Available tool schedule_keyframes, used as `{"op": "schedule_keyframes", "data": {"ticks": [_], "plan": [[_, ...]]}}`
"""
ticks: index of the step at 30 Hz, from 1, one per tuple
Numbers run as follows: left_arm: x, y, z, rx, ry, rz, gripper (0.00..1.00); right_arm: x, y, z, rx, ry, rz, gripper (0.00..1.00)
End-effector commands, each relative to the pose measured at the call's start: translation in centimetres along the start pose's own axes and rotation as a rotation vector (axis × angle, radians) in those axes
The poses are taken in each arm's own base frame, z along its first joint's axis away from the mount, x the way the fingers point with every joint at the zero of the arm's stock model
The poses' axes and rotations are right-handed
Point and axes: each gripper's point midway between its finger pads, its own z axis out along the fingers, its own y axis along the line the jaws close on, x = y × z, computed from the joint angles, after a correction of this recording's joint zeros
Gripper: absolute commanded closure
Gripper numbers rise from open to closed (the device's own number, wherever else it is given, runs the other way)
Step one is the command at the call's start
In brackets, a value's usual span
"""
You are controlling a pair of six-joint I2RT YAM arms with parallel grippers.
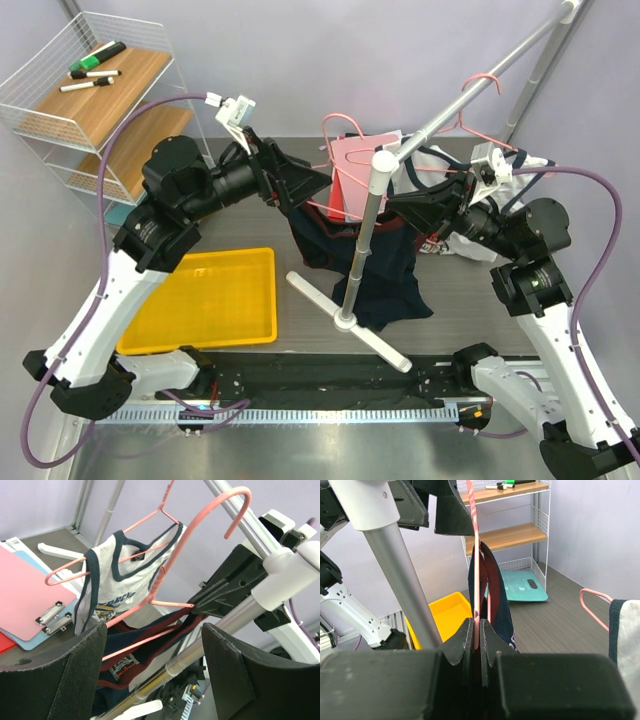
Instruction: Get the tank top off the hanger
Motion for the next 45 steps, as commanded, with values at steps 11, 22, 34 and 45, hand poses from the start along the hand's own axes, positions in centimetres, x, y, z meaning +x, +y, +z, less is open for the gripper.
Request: {"op": "schedule_keyframes", "data": {"ticks": [11,22,34,45], "plan": [[-4.4,-1.2,1.2,-0.005,-0.168,0.124,0.40,-2.8,0.7,0.3,-0.028,-0.082,-0.052,0.99],[-4.5,-0.4,2.8,-0.019,-0.163,0.133,0.51,-2.8,0.8,0.4,-0.037,-0.078,-0.045,0.99],[-3.6,-1.0,4.5,0.020,-0.126,0.113,0.65,-2.7,1.0,0.5,-0.048,-0.074,-0.039,0.99],[-3.5,-1.5,4.1,0.024,-0.124,0.040,1.00,-2.6,1.1,0.1,-0.035,-0.065,-0.026,0.99]]}}
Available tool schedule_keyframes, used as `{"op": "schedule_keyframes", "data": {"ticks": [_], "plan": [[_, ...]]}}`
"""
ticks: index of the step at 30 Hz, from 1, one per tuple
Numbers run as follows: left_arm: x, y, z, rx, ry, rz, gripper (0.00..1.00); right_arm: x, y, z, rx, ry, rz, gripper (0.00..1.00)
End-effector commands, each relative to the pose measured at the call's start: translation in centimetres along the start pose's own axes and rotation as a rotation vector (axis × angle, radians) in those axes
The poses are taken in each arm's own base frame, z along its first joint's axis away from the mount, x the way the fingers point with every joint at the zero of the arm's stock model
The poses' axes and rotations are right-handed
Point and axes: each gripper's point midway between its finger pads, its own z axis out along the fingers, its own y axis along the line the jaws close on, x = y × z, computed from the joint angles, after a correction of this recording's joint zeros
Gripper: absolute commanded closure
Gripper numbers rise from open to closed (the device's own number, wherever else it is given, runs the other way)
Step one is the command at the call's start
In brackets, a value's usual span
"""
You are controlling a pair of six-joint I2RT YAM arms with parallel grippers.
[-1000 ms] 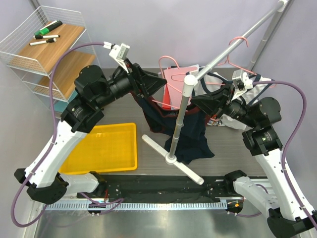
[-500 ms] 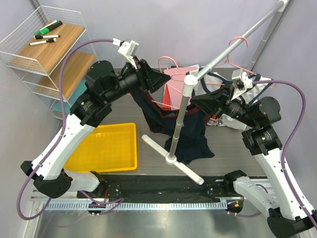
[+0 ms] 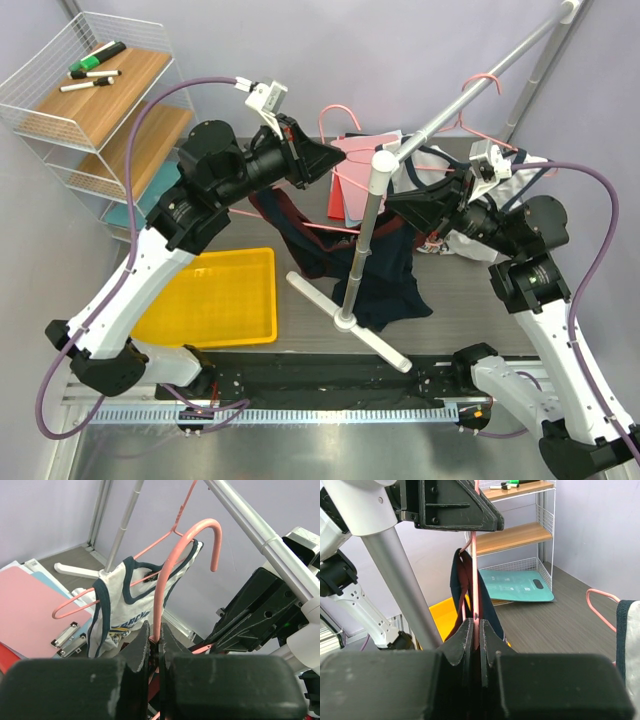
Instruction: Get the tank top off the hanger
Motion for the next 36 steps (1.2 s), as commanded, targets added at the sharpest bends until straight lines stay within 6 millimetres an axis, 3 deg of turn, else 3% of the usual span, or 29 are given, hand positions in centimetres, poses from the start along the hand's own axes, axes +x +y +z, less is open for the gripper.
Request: {"op": "schedule_keyframes", "data": {"ticks": [1,4,6,7,10,13,17,19,22,28,32,36], "plan": [[-3.2,-2.5,-1.2,0.057,-0.090,-0.043,1.00,-2.8,1.3,-0.4,-0.007,-0.073,-0.059,0.99],[-3.3,-2.5,-1.6,0.047,-0.092,-0.051,1.00,-2.6,1.0,-0.8,0.030,-0.067,-0.051,0.95],[-3.5,-2.6,-2.3,0.041,-0.102,-0.048,1.00,-2.5,0.8,-1.1,0.059,-0.061,-0.040,0.84],[-3.7,-2.7,-2.5,0.043,-0.109,-0.046,1.00,-2.4,0.6,-1.2,0.071,-0.060,-0.036,0.71],[-3.5,-2.8,-3.0,0.048,-0.110,-0.048,1.00,-2.5,0.2,-1.7,0.135,-0.067,-0.014,0.50],[-3.4,-2.9,-3.3,0.052,-0.110,-0.057,1.00,-3.3,-0.3,-2.4,0.204,-0.075,0.001,0.39],[-3.4,-3.3,-3.7,0.068,-0.118,-0.068,1.00,-4.3,-1.8,-4.1,0.375,-0.094,0.022,0.36],[-3.5,-3.2,-3.9,0.059,-0.124,-0.072,1.00,-4.8,-2.7,-6.2,0.512,-0.119,0.030,0.34],[-3.5,-3.0,-4.3,0.044,-0.131,-0.072,1.00,-4.5,-2.2,-8.4,0.577,-0.135,0.032,0.30],[-3.4,-2.8,-4.8,0.029,-0.136,-0.067,1.00,-1.4,0.0,-9.5,0.508,-0.081,0.085,0.27],[-3.5,-2.7,-5.0,0.019,-0.140,-0.061,1.00,1.8,-0.3,-9.5,0.489,-0.051,0.136,0.27],[-3.9,-2.9,-5.0,0.027,-0.149,-0.065,1.00,3.7,-0.1,-8.8,0.412,-0.055,0.146,0.34]]}}
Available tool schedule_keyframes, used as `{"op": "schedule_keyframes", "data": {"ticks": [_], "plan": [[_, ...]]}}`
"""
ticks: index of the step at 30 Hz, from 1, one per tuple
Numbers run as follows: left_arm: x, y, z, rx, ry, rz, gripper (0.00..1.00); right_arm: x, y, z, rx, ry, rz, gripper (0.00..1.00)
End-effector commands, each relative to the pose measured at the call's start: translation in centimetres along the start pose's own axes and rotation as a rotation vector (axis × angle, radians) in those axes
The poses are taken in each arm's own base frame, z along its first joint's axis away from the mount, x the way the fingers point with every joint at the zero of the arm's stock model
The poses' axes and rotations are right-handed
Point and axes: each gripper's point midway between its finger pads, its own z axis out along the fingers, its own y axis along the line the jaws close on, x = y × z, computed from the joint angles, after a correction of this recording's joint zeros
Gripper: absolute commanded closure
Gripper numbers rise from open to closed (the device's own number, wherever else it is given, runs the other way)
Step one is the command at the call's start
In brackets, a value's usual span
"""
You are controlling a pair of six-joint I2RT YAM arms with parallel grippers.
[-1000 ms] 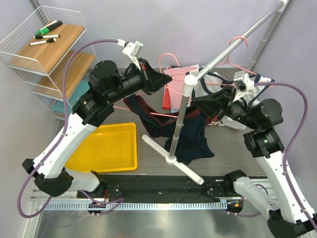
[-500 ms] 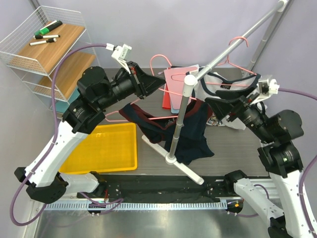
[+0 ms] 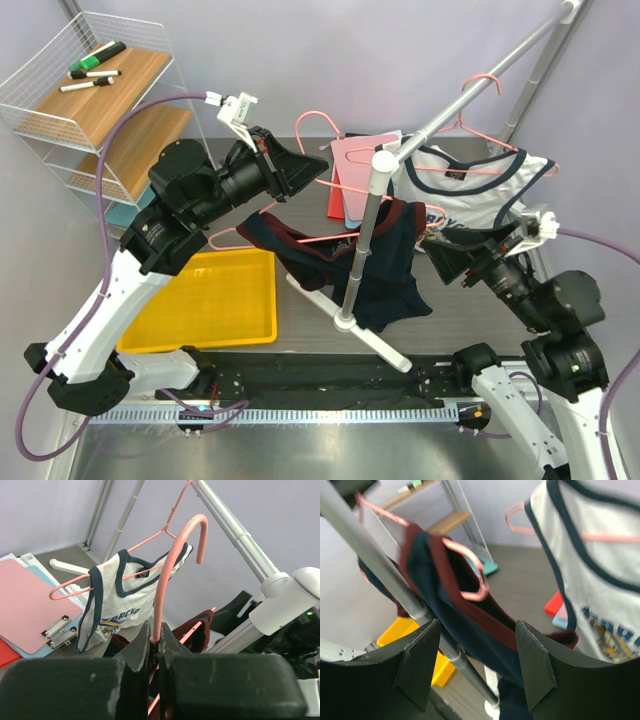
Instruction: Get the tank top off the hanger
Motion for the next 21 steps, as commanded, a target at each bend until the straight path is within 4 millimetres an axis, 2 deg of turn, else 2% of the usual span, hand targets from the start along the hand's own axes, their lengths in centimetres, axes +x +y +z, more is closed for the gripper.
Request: {"op": "schedule_keyframes", "data": {"ticks": [1,5,8,11,19,21], "plan": [[-3.1,-2.0,-1.2,0.052,-0.102,0.006,1.00,2.1,0.4,0.9,-0.082,0.015,0.033,0.34],[-3.2,-2.2,-1.1,0.060,-0.100,0.000,1.00,3.7,0.4,1.8,-0.146,0.017,0.033,0.37],[-3.1,-2.3,-1.2,0.061,-0.096,0.001,1.00,4.5,1.4,2.1,-0.234,0.029,0.029,0.39],[-3.2,-2.4,-1.2,0.066,-0.095,-0.001,1.00,4.9,1.0,2.4,-0.229,0.028,0.029,0.40],[-2.8,-2.4,-1.1,0.072,-0.083,-0.005,1.00,4.4,0.8,2.8,-0.222,-0.007,0.034,0.54],[-2.9,-2.5,-1.3,0.073,-0.085,-0.006,1.00,4.1,0.6,2.8,-0.212,-0.023,0.037,0.62]]}}
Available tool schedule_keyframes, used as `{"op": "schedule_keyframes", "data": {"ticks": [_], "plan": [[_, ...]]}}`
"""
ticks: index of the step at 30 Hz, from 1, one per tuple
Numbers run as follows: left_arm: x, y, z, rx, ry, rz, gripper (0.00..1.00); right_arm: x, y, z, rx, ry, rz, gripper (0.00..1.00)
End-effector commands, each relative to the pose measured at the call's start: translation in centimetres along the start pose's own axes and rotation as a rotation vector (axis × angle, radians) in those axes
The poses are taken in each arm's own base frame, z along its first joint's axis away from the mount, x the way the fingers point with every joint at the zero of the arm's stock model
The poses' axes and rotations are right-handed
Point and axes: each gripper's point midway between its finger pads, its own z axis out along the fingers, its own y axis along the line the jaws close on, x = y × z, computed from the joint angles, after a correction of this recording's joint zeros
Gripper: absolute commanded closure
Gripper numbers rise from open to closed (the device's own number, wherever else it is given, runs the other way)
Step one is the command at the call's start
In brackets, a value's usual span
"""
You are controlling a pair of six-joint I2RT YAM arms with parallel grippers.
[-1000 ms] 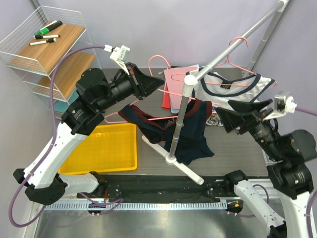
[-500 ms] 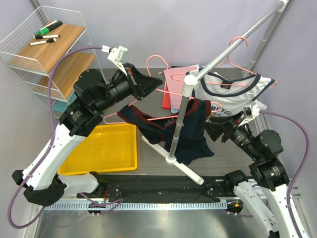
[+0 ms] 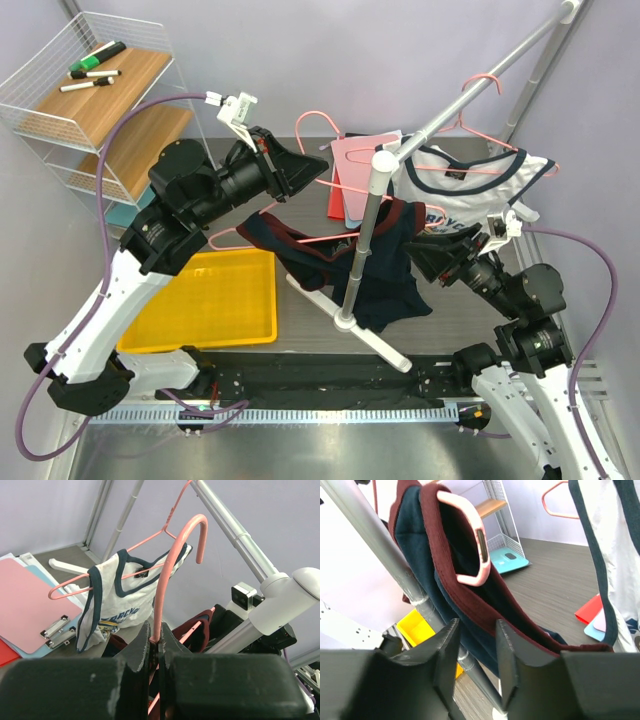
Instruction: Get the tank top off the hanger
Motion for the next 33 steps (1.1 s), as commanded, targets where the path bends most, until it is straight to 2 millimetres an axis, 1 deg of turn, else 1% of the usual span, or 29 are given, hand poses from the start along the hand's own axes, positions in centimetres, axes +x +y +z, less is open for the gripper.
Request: {"op": "schedule_keyframes", "data": {"ticks": [1,2,4,5,8,10,12,17,18,20,21,24,29,33], "plan": [[-2.8,-2.3,-1.2,0.069,-0.082,-0.004,1.00,-1.8,0.7,0.2,-0.024,-0.076,-0.016,0.64],[-2.8,-2.3,-1.2,0.068,-0.085,-0.002,1.00,-2.0,0.7,0.1,-0.020,-0.086,-0.015,0.70],[-2.8,-2.2,-1.3,0.062,-0.084,-0.003,1.00,-2.2,0.5,0.0,-0.004,-0.100,-0.010,0.74],[-2.7,-2.2,-1.3,0.059,-0.085,-0.002,1.00,-2.4,0.7,-0.2,-0.004,-0.110,-0.011,0.80],[-2.8,-1.9,-1.6,0.045,-0.092,0.005,1.00,-2.9,0.7,-0.7,0.016,-0.134,0.001,0.89],[-2.6,-1.7,-1.7,0.033,-0.088,0.014,1.00,-3.4,-0.1,-1.0,0.076,-0.162,0.023,0.99],[-2.5,-1.3,-1.9,0.015,-0.087,0.016,1.00,-3.9,-0.5,-1.4,0.110,-0.194,0.049,0.99],[-2.3,-0.7,-2.1,-0.015,-0.087,0.032,1.00,-4.3,-0.5,-1.7,0.132,-0.207,0.083,0.99],[-2.5,-0.6,-2.3,-0.026,-0.093,0.038,1.00,-4.6,-0.4,-1.8,0.133,-0.216,0.093,0.99],[-2.2,0.0,-2.3,-0.054,-0.079,0.053,1.00,-5.0,-0.5,-2.1,0.155,-0.234,0.109,0.99],[-2.4,0.2,-2.5,-0.066,-0.085,0.058,1.00,-5.2,-0.5,-2.3,0.162,-0.244,0.123,0.99],[-2.1,0.6,-2.6,-0.085,-0.074,0.075,1.00,-5.9,-0.7,-2.9,0.205,-0.270,0.142,0.99],[-1.7,1.2,-2.9,-0.115,-0.058,0.089,1.00,-6.8,-2.0,-4.3,0.323,-0.303,0.174,0.99],[-2.0,1.2,-3.0,-0.116,-0.062,0.093,1.00,-6.5,-2.8,-4.8,0.379,-0.308,0.191,0.99]]}}
